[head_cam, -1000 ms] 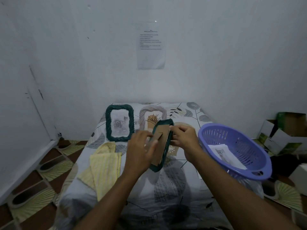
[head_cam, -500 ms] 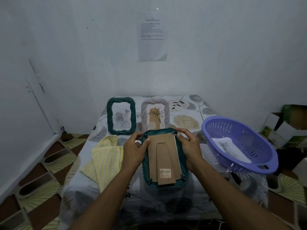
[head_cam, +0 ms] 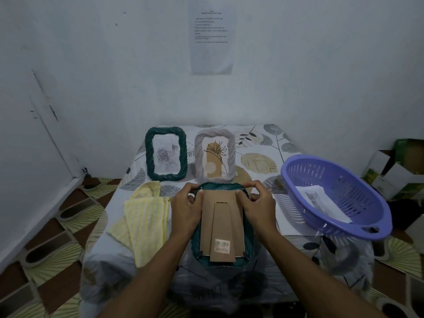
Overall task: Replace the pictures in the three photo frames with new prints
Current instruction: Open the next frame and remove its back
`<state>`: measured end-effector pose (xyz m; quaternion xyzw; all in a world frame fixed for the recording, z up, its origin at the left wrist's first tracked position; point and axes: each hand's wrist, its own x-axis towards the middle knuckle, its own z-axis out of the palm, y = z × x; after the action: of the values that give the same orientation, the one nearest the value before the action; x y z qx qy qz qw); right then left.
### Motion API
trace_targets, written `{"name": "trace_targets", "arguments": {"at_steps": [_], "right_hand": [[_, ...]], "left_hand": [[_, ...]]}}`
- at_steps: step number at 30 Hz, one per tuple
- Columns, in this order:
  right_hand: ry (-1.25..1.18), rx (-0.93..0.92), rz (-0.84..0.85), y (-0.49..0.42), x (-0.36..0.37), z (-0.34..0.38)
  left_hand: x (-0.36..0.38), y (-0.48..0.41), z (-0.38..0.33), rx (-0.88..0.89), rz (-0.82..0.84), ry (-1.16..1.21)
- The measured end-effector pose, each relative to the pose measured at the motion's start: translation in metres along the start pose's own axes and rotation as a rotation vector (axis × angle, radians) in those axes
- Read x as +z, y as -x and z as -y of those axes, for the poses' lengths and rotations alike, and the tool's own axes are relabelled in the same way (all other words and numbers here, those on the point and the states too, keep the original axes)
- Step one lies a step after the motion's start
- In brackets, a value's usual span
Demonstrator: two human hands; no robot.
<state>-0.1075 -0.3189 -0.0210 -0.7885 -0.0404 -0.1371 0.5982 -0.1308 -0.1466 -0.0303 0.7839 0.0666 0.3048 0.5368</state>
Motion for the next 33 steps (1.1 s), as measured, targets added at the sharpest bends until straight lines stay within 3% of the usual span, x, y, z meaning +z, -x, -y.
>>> {"name": "trace_targets", "arguments": {"at_steps": [18, 26, 29, 33], "right_hand": [[-0.1, 0.019, 0.032, -0.001, -0.012, -0.003], [-0.212, 0.187, -0.093, -0.013, -0.01, -0.01], [-0.196, 0.217, -0.15, -0.022, -0.009, -0.012], [-0.205, 0.258, -0.033, -0.028, -0.008, -0.011]], "left_hand": [[0.004, 0.001, 0.0, -0.009, 0.009, 0.068], [-0.004, 0.008, 0.013, -0.205, 0.229, 0.197], [-0.009, 0.014, 0.019, -0.199, 0.334, 0.208], [-0.009, 0.011, 0.021, -0.246, 0.239, 0.237]]}}
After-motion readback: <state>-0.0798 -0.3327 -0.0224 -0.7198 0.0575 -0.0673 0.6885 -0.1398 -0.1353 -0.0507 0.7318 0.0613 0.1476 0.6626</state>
